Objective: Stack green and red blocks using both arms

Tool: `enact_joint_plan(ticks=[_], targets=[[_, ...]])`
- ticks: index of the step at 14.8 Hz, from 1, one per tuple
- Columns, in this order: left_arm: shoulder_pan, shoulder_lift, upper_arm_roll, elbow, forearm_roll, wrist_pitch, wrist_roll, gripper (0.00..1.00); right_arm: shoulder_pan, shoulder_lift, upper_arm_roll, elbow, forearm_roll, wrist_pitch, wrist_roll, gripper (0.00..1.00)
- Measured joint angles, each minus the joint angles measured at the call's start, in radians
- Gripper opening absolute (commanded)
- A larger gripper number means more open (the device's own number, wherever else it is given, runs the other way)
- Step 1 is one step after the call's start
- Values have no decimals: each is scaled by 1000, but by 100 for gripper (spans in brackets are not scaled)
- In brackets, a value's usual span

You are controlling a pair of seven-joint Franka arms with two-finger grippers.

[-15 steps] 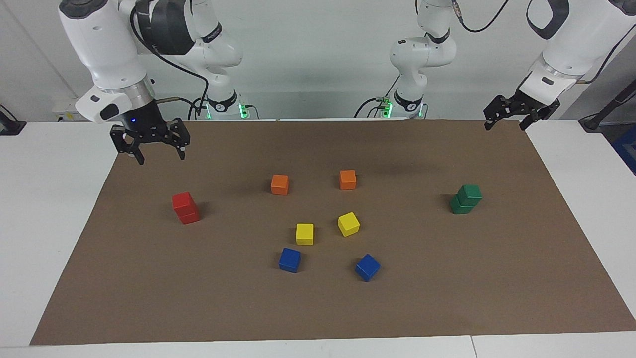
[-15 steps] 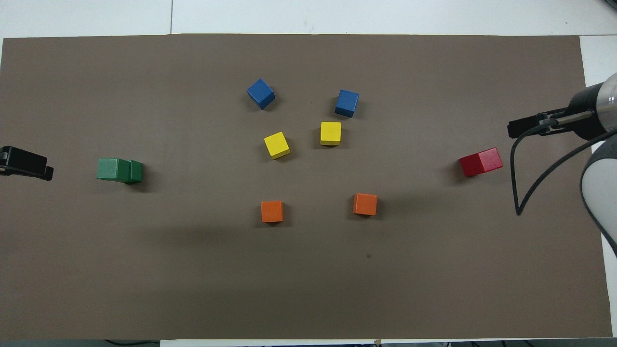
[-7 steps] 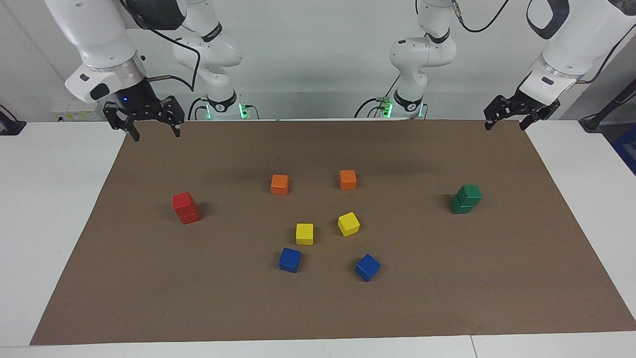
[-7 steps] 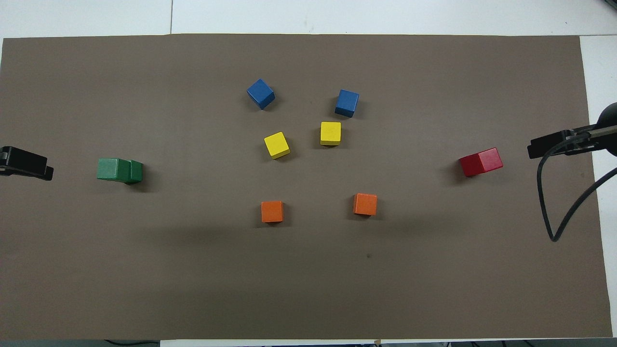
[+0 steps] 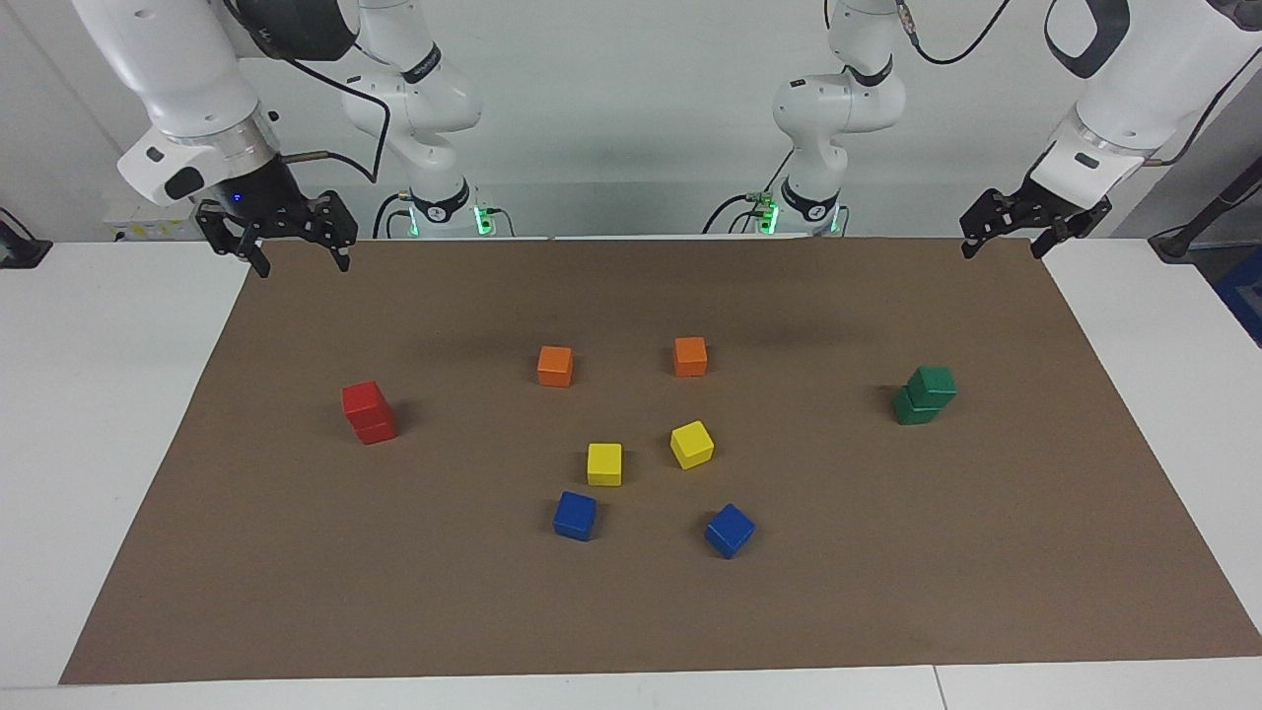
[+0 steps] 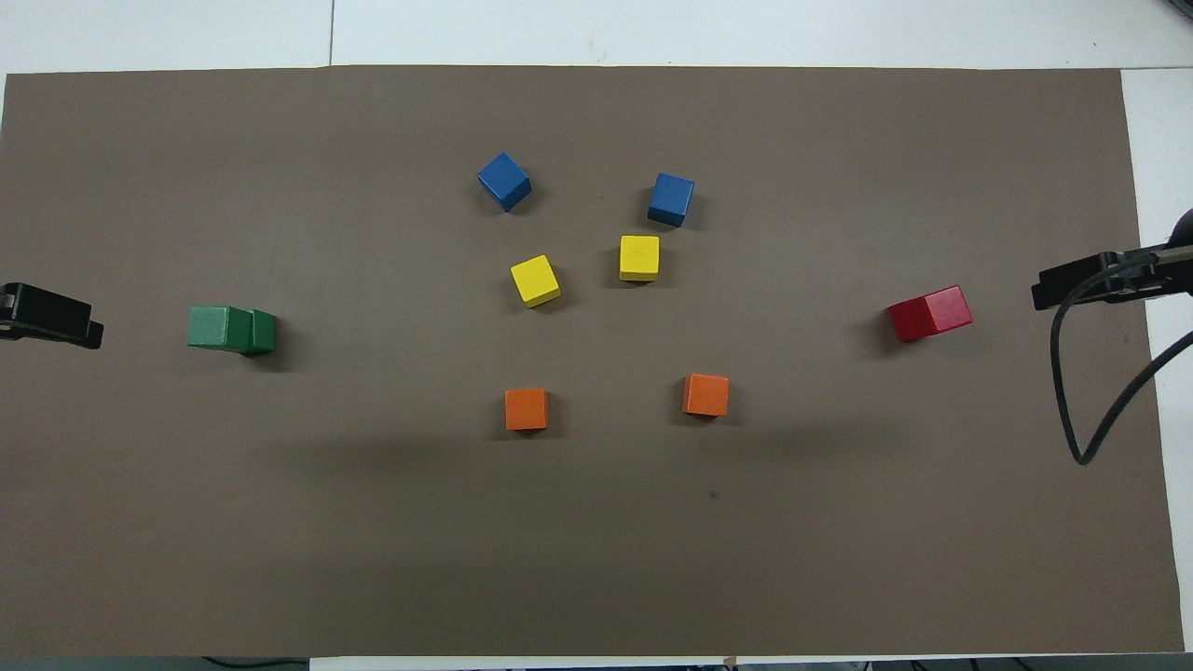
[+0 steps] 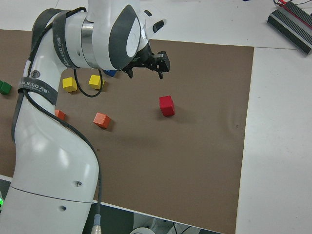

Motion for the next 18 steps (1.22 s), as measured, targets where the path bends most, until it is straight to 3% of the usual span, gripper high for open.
enact_joint_plan(ticks=[18], targets=[[0, 0, 0, 0, 0, 0, 0, 100, -6, -2, -9, -8, -3, -50, 2, 100]])
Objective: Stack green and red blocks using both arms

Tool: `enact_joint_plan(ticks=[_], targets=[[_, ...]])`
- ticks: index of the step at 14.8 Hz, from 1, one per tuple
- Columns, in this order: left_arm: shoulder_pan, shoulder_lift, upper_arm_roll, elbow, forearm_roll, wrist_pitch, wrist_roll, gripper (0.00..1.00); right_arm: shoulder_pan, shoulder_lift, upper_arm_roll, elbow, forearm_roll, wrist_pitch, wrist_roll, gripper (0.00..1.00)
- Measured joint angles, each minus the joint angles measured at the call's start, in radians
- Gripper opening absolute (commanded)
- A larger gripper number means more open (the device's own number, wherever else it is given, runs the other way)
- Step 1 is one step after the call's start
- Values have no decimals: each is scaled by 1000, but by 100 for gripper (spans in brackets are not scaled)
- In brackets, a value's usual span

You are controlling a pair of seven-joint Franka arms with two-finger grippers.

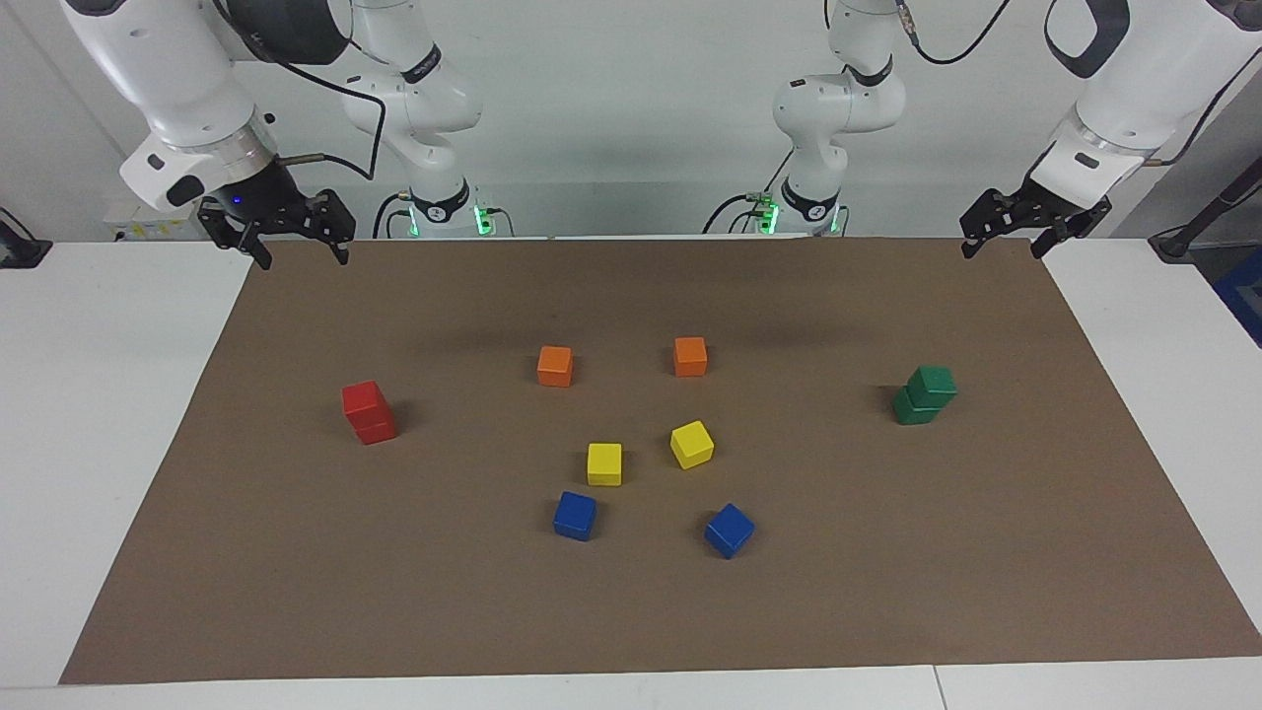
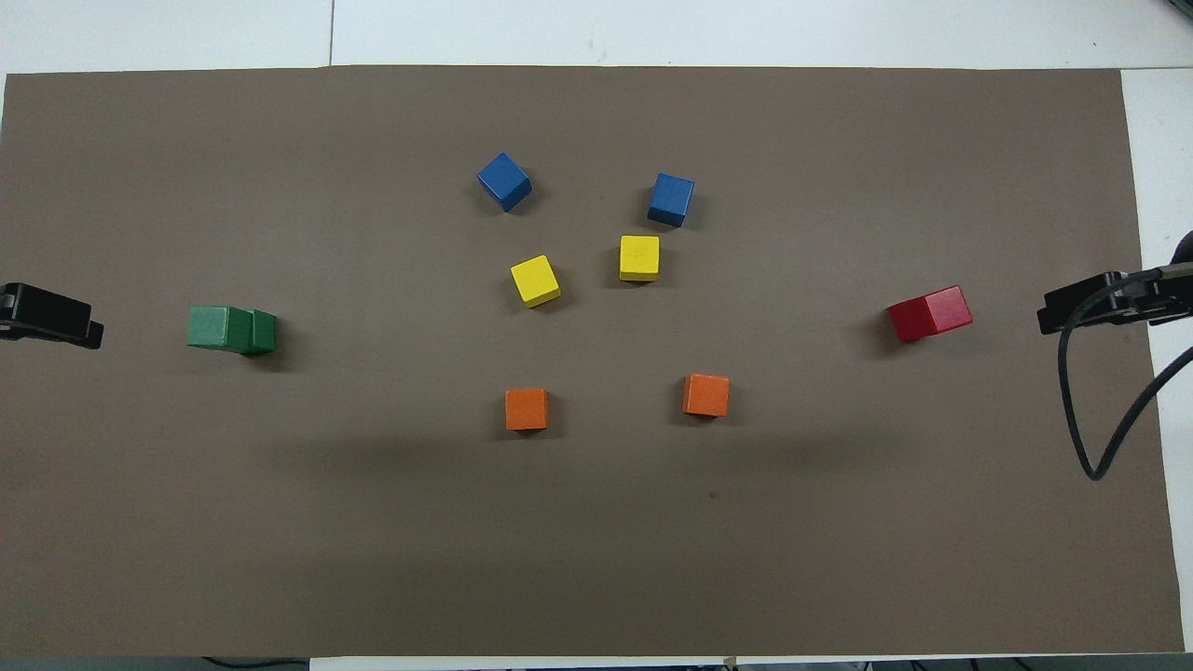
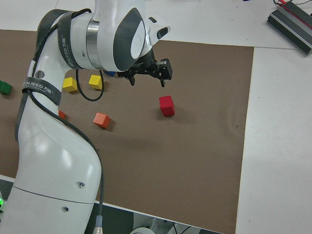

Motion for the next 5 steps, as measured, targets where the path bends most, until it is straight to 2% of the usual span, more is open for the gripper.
enact_joint_plan(ticks=[5], targets=[[0, 0, 0, 0, 0, 0, 0, 100, 0, 0, 0, 0, -32, 0, 0, 100]])
